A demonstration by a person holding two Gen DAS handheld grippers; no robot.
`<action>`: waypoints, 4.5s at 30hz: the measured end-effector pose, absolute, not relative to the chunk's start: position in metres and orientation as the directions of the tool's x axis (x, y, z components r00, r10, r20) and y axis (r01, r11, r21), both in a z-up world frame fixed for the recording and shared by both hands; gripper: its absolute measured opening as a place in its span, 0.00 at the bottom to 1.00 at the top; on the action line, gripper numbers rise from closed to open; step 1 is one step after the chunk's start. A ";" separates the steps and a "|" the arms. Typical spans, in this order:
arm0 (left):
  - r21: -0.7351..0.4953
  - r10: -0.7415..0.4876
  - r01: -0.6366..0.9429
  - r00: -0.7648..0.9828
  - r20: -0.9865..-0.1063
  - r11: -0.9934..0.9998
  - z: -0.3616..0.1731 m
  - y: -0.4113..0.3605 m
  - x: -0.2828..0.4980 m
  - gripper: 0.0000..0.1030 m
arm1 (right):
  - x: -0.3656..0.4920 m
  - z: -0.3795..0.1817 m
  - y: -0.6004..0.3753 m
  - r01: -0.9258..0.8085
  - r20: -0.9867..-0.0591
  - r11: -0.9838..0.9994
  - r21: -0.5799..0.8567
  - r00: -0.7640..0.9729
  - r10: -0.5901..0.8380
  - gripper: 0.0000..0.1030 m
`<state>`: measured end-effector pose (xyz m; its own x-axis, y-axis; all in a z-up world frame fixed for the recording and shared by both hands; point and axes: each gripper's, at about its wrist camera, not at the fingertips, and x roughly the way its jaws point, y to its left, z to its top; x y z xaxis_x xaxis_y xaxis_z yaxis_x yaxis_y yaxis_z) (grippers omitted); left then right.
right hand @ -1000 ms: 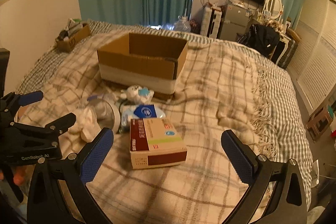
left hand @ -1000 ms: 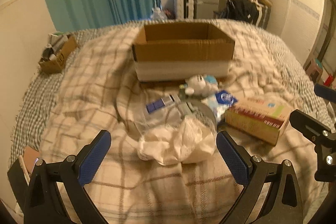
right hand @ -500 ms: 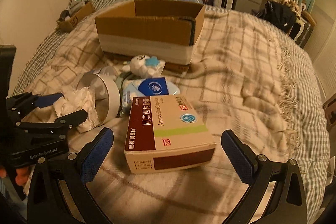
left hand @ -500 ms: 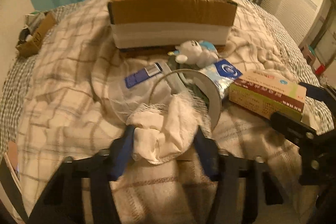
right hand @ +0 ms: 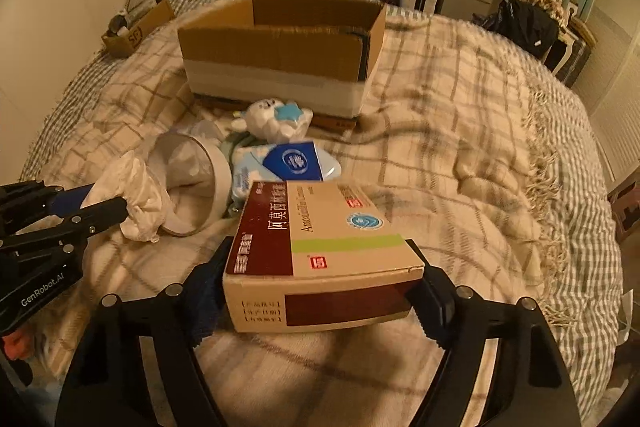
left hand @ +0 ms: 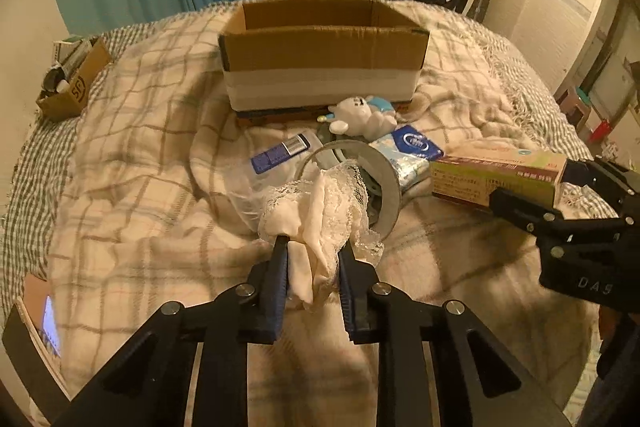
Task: Organize objects
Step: 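Grasp the white lace cloth with left gripper while right grasps medicine box, then carry cloth and medicine box into the cardboard box and release both, then reach both grippers back toward the remaining items on the blanket, then grasp the clear plastic tub with left gripper while right grasps tape roll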
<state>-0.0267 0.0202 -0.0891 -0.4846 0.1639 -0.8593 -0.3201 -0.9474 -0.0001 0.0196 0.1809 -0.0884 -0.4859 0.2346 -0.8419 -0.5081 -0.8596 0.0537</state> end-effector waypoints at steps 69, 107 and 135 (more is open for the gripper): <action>-0.002 0.220 -0.307 -0.677 -0.703 -0.952 0.015 -0.038 -0.104 1.00 | -0.023 0.053 0.190 -0.483 -0.672 -0.874 -0.056 -0.630 0.391 0.85; 0.059 0.124 -0.365 -0.458 -0.880 -0.929 -0.134 -0.032 -0.121 1.00 | -0.075 -0.077 0.196 -0.484 -0.848 -0.872 0.076 -0.492 0.198 0.05; 0.119 0.180 -0.644 -0.379 -0.907 -0.756 -0.149 0.023 -0.133 0.67 | -0.055 -0.069 0.216 -0.525 -0.840 -0.846 0.093 -0.498 0.216 0.05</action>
